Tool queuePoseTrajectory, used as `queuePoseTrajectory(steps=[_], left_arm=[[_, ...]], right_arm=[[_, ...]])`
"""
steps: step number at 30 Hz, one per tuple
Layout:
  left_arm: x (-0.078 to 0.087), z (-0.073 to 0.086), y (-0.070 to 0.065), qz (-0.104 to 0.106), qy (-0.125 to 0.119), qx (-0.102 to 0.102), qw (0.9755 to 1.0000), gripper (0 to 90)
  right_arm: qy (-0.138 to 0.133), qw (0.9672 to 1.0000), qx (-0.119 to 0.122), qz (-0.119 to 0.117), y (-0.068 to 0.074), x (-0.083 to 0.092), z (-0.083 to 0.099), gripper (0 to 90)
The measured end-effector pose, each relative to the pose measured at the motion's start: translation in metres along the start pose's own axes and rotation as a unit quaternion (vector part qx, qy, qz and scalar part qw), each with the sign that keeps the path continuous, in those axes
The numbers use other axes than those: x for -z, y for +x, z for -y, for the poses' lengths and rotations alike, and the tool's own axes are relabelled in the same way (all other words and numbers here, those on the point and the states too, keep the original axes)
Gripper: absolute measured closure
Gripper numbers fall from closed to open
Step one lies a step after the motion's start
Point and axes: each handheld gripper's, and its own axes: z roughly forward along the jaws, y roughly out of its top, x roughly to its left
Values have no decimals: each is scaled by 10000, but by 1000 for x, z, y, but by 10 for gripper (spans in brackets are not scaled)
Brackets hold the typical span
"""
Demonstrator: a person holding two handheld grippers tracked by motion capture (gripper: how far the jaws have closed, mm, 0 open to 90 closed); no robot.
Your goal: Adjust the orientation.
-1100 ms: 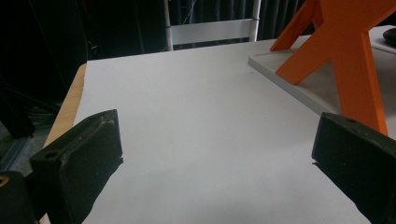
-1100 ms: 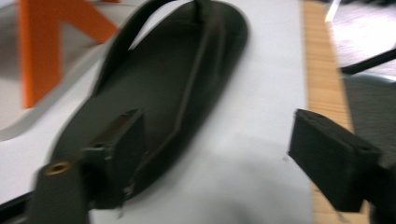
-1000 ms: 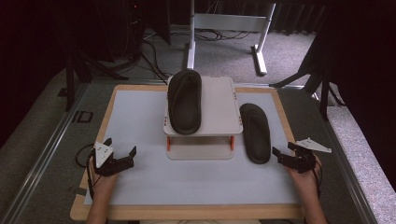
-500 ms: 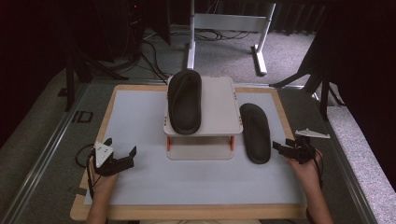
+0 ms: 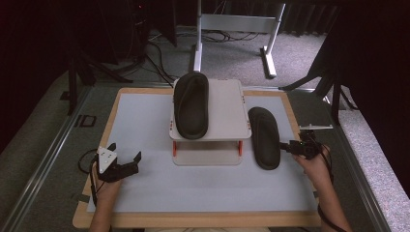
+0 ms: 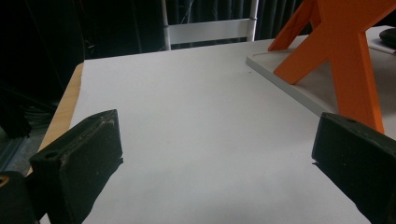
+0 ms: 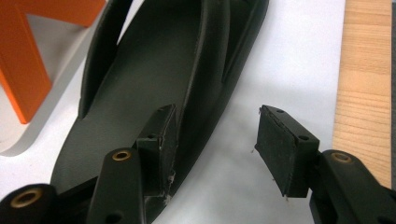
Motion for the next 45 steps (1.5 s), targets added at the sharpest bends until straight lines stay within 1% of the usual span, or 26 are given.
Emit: queuePoseTrajectory(steps=[1,3,9,12,16,17,18,19,21,22,26,27,28,30,31,32,33,34,36,37,39,41,42,43,45], left_arm=[[0,0,0,6,-1,2,10000,15],[0,0,0,8,5,-7,10000,15],[0,0,0,16,6,-11,10000,14],[0,0,0,14,4,-10,10000,15],[0,0,0,13,7,-11,10000,15],[0,0,0,14,7,-11,10000,15],[0,0,0,14,7,-11,10000,15],[0,0,0,13,8,-21,10000,15],[0,0,0,12,8,-23,10000,15],[0,0,-1,12,8,-27,10000,15],[0,0,-1,14,7,-32,10000,15],[0,0,-1,14,4,-34,10000,15],[0,0,-1,13,3,-34,10000,15],[0,0,-1,15,1,-36,10000,15],[0,0,-1,19,3,-32,10000,15],[0,0,-1,18,4,-29,10000,15],[0,0,-1,19,2,-31,10000,15],[0,0,-1,15,4,-34,10000,15],[0,0,-1,15,3,-38,10000,15],[0,0,-1,13,5,-38,10000,15],[0,0,-1,15,13,-57,10000,15],[0,0,-1,17,13,-63,10000,15],[0,0,-1,17,13,-63,10000,15],[0,0,-1,15,21,-72,10000,15],[0,0,-1,16,18,-71,10000,15]], right_arm=[[107,9999,19,-7,0,-1,-5,479],[187,9998,36,-8,0,-2,-10,492],[332,9994,66,-29,0,-8,-24,505],[444,9990,78,4,-1,-12,-31,505],[653,9978,122,18,-1,-16,-42,526],[745,9971,122,10,0,-18,-46,524],[745,9971,122,10,0,-18,-46,524],[845,9963,159,65,1,-21,-51,530],[932,9955,147,82,1,-24,-55,528],[952,9953,169,86,1,-25,-57,526],[1046,9944,108,105,0,-28,-64,520],[1125,9935,94,120,-1,-31,-70,536],[1142,9933,117,103,-1,-32,-72,537],[1149,9932,140,147,-1,-34,-75,541],[1267,9917,138,165,0,-39,-81,558],[1284,9914,147,191,0,-40,-82,559],[1345,9906,144,214,1,-43,-85,580],[1388,9900,142,188,1,-45,-86,585],[1452,9889,166,249,2,-48,-91,594],[1532,9878,186,227,2,-51,-94,604],[1663,9856,124,274,3,-55,-97,610],[1742,9844,52,248,2,-57,-100,622],[1742,9844,52,248,2,-57,-100,622],[1825,9829,54,236,2,-60,-102,633],[1882,9819,33,228,2,-63,-104,649]])
